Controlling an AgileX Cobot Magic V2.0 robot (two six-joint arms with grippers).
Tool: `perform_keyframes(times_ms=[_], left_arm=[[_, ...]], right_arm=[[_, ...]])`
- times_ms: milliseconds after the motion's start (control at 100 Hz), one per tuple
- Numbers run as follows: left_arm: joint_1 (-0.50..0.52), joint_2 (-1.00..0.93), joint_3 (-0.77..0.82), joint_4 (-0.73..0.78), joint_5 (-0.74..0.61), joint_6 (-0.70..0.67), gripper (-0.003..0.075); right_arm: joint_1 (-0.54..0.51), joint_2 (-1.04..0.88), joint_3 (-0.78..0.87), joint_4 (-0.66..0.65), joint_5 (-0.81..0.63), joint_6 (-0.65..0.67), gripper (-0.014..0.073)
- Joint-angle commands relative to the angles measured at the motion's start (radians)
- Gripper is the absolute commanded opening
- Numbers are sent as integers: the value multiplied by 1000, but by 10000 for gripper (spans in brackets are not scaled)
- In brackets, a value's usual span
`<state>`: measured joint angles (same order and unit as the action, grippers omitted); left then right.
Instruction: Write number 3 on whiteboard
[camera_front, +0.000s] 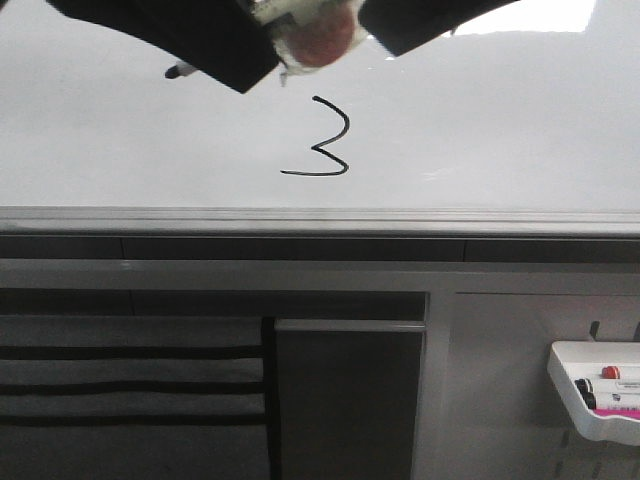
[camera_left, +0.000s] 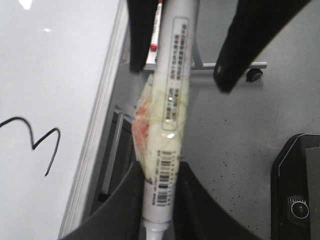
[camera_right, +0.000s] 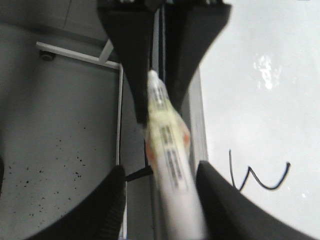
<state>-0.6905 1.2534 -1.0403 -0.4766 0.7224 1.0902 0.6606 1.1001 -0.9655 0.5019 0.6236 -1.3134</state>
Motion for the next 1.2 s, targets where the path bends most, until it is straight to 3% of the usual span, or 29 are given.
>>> perform_keyframes(times_ms=[0, 140, 220, 420, 560, 1060, 1130, 1190], left_arm=[[79, -21, -36, -32, -74, -65, -20], [263, -21, -18, -32, -143, -167, -20], [364, -16, 18, -55, -230, -235, -20], [529, 43, 121, -288, -459, -252, -20], [549, 91, 135, -394, -524, -252, -20], [547, 148, 135, -410, -521, -252, -18], [547, 148, 135, -418, -516, -252, 19], [547, 148, 135, -426, -513, -252, 94]], right_arm=[[-58, -55, -27, 16, -31, 83, 305], [-203, -122, -27, 14, -1, 220, 305], [-277, -150, -27, 14, 50, 235, 305], [-342, -160, -27, 14, 142, 246, 305], [-342, -159, -27, 14, 162, 246, 305], [-342, -159, -26, 14, 167, 246, 305], [-342, -159, -26, 14, 168, 248, 305], [-342, -159, -26, 14, 171, 248, 305]])
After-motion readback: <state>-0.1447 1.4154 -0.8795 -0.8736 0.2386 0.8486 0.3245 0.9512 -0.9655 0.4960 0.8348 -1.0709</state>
